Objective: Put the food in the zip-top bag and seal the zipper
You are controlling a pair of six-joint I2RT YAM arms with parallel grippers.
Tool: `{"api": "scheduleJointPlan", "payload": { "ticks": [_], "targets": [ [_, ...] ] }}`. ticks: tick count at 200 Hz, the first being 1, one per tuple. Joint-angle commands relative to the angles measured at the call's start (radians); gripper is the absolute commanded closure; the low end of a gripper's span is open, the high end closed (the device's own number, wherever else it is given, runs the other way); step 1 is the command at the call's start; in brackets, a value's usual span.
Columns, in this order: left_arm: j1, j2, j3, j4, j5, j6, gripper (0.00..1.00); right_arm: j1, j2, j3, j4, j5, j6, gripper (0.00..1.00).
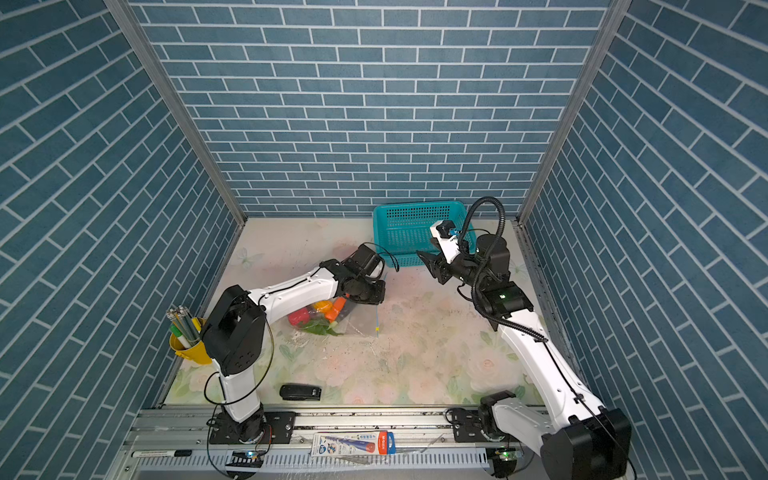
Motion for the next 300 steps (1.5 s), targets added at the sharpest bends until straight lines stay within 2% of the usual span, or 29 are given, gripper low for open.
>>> {"api": "scheduleJointPlan", "payload": {
  "ticks": [1, 43, 76, 113, 156, 181, 195, 209, 227, 261, 300],
  "targets": [
    [-0.024, -0.020, -0.035, 0.144, 0.013, -0.055, 0.52, -0.005, 0.004, -0.031, 0.012, 0.016, 0.023, 0.48],
    [-0.060, -0.164, -0.107, 0.255, -0.017, 0.004, 0.16, -0.010, 0.006, -0.029, 0.010, 0.027, 0.027, 0.47],
    [-0.059, -0.394, -0.242, 0.278, -0.132, 0.111, 0.01, -0.016, -0.020, -0.049, 0.026, 0.079, 0.039, 0.46],
    [-0.009, -0.627, -0.369, 0.204, -0.231, 0.235, 0.01, -0.036, -0.084, -0.136, 0.061, 0.241, 0.095, 0.46],
    [0.211, -0.824, -0.526, 0.168, -0.237, 0.321, 0.01, -0.065, -0.168, -0.308, 0.098, 0.463, 0.144, 0.45],
    [0.310, -0.886, -0.608, 0.210, -0.397, 0.385, 0.01, -0.086, -0.194, -0.444, 0.204, 0.574, 0.155, 0.45],
    [0.403, -0.908, -0.661, 0.274, -0.392, 0.388, 0.01, -0.099, -0.192, -0.508, 0.266, 0.623, 0.153, 0.45],
    [0.492, -0.915, -0.715, 0.330, -0.383, 0.396, 0.01, -0.113, -0.174, -0.551, 0.322, 0.653, 0.140, 0.46],
    [0.562, -0.896, -0.750, 0.383, -0.408, 0.447, 0.00, -0.130, -0.134, -0.601, 0.405, 0.684, 0.128, 0.46],
    [0.624, -0.813, -0.759, 0.466, -0.473, 0.543, 0.01, -0.170, -0.014, -0.682, 0.585, 0.696, 0.114, 0.47],
    [0.699, -0.684, -0.778, 0.589, -0.456, 0.564, 0.04, -0.215, 0.078, -0.724, 0.717, 0.683, 0.102, 0.47]
  ]
}}
